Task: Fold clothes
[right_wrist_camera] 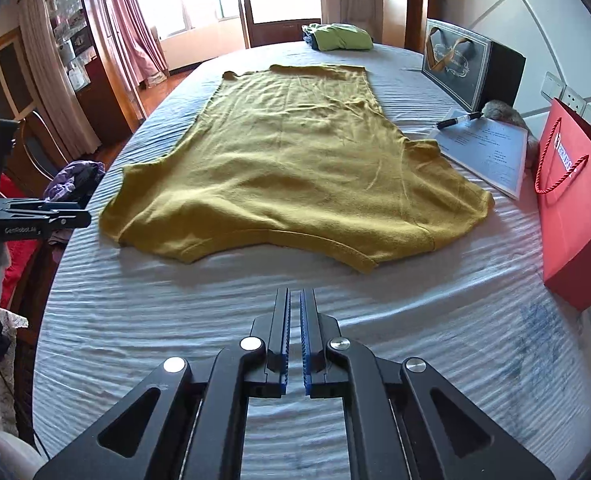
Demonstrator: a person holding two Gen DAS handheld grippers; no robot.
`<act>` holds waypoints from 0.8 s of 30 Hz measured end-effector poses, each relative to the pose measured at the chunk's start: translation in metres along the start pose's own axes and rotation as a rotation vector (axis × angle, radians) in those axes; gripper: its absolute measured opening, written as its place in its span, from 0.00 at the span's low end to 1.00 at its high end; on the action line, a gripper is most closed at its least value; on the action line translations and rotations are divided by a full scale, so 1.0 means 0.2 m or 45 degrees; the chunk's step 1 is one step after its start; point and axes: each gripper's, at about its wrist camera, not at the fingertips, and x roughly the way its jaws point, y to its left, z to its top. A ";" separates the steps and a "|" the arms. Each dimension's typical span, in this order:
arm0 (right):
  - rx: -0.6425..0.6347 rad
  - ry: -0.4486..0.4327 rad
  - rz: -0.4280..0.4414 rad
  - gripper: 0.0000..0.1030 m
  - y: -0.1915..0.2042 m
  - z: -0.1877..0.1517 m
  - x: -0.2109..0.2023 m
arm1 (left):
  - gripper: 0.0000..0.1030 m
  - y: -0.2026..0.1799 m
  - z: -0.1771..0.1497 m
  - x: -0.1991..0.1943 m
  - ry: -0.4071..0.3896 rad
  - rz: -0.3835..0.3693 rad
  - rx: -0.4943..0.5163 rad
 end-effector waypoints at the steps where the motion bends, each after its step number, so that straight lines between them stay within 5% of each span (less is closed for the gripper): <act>1: 0.015 -0.013 0.012 0.05 0.06 0.00 0.01 | 0.43 0.04 0.03 0.03 -0.002 -0.024 0.043; 13: 0.464 0.023 -0.154 0.06 0.87 0.03 0.32 | 0.43 0.34 0.22 0.26 0.126 -0.350 0.614; 18: 0.578 -0.011 -0.185 0.20 1.05 0.04 0.39 | 0.43 0.36 0.26 0.30 0.134 -0.427 0.786; 24: 0.583 -0.066 -0.218 0.21 1.18 0.10 0.48 | 0.43 0.34 0.27 0.36 0.123 -0.486 0.948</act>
